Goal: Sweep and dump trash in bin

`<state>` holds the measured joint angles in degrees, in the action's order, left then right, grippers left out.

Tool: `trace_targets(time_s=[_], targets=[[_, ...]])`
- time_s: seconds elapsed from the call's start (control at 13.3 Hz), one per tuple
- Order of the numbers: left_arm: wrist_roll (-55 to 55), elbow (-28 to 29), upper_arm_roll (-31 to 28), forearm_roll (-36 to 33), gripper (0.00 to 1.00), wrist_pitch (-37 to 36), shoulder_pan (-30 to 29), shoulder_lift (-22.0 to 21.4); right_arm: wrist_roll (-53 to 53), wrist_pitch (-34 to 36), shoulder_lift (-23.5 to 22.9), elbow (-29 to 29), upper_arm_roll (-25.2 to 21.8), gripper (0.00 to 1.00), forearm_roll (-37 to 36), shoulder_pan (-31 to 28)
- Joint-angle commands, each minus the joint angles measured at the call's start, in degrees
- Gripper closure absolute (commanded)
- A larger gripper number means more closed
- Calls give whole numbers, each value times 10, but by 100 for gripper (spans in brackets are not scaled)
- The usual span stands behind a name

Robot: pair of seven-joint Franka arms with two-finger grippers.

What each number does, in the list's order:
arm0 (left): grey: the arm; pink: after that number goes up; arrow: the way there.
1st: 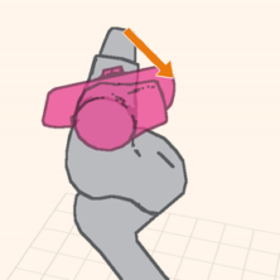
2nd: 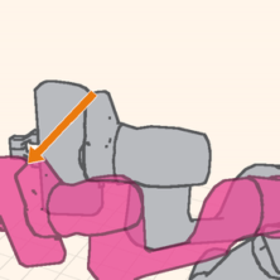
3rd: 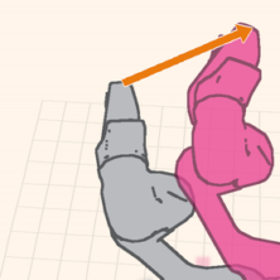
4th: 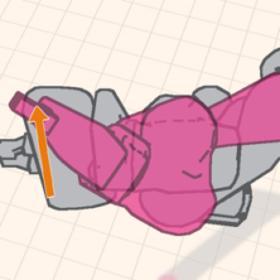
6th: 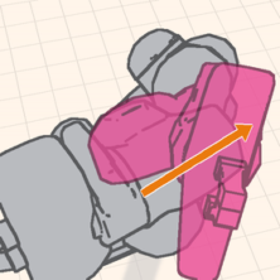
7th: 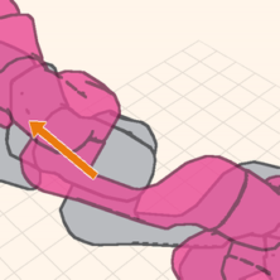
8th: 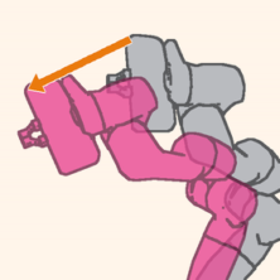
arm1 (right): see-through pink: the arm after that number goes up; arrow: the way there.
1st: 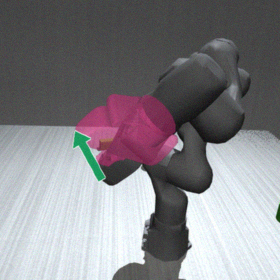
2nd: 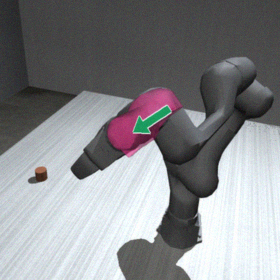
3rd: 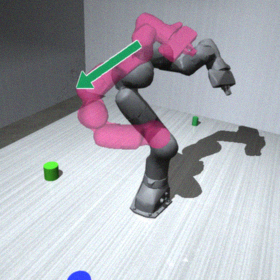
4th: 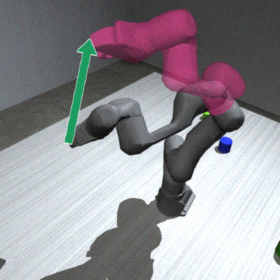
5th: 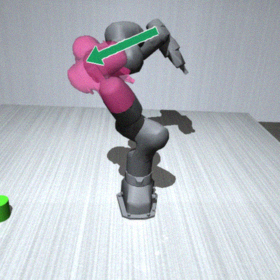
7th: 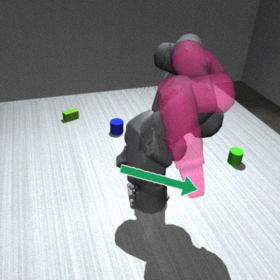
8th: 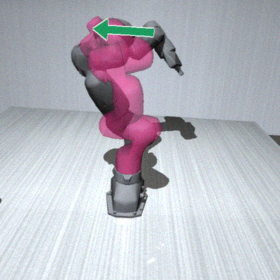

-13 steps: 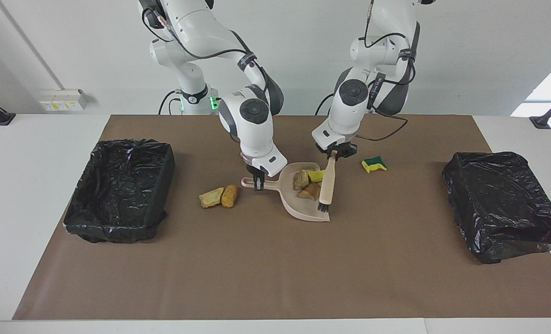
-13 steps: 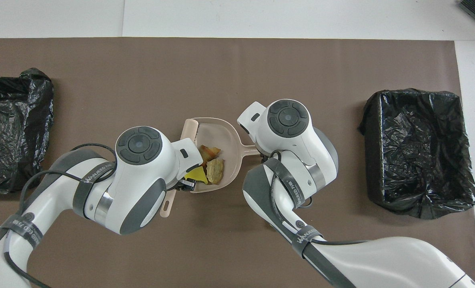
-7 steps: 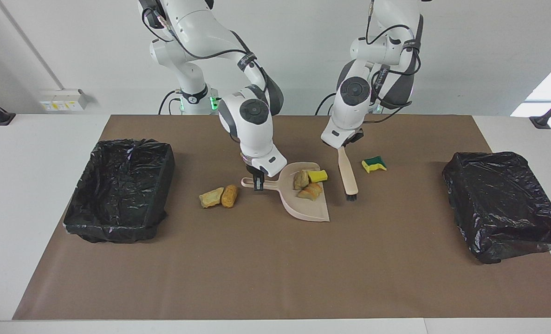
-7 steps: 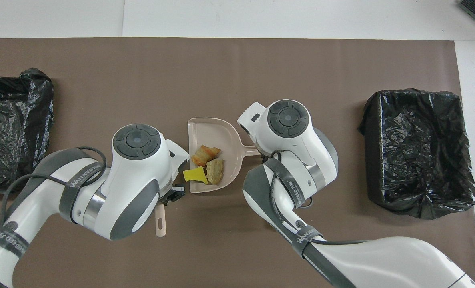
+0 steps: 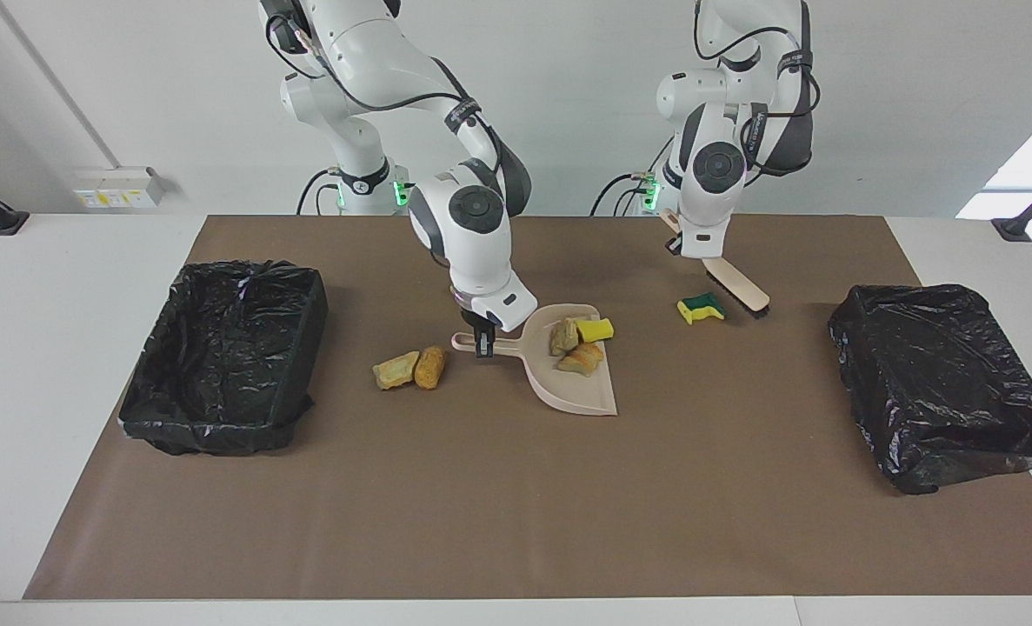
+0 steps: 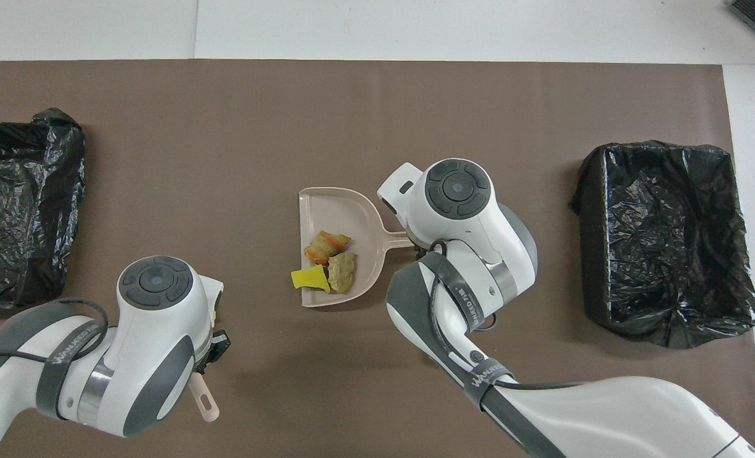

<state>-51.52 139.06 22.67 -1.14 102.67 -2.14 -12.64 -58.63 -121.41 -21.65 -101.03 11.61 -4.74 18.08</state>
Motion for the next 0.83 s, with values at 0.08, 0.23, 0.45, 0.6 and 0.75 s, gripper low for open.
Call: trace_targets(time_s=[0.08, 0.23, 0.45, 0.6, 0.75], targets=[[-10, 28, 6, -4, 100, 80, -3, 15, -5, -6, 9, -15, 3, 100, 7, -2], [-8, 6, 8, 2, 100, 146, 1, 67, -4, -6, 9, -15, 3, 100, 7, -2], [6, -71, 13, 19, 100, 157, 18, 138, -4, -6, 9, -15, 3, 100, 7, -3], [36, -93, 19, 63, 100, 202, 46, 167, -3, -6, 9, -15, 3, 100, 7, -2], [41, -100, 45, 70, 100, 250, 56, 181, -3, -6, 9, -15, 3, 100, 7, -2]])
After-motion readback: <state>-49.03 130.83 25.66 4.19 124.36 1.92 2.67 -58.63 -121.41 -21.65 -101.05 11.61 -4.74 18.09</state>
